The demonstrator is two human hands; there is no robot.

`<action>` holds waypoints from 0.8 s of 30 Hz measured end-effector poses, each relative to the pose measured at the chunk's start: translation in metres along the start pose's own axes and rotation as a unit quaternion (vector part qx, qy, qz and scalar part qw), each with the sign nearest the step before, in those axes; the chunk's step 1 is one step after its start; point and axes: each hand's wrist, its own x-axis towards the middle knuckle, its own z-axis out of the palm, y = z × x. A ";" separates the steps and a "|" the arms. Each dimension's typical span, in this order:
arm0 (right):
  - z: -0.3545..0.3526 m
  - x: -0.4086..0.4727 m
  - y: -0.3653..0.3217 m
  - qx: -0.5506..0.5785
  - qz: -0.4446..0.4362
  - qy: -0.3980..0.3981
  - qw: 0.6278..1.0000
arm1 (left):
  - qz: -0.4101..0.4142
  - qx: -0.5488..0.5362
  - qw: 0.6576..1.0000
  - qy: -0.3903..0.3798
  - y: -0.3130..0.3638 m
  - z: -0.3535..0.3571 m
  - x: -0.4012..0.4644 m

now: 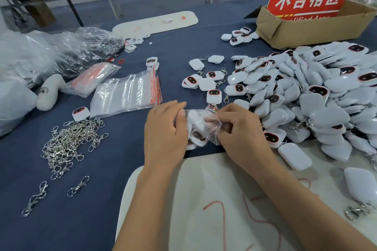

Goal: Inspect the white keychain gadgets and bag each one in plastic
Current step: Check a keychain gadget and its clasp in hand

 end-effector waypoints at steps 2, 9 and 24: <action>-0.001 0.001 0.001 -0.011 0.031 0.028 0.999 | -0.013 -0.012 1.000 -0.020 0.001 0.001 -0.001; -0.006 -0.003 -0.011 -0.005 0.108 0.031 0.994 | -0.058 0.019 0.998 -0.002 0.005 0.004 -0.001; -0.026 0.027 -0.032 0.278 0.038 0.098 0.955 | -0.081 -0.239 0.966 -0.059 0.014 -0.002 -0.002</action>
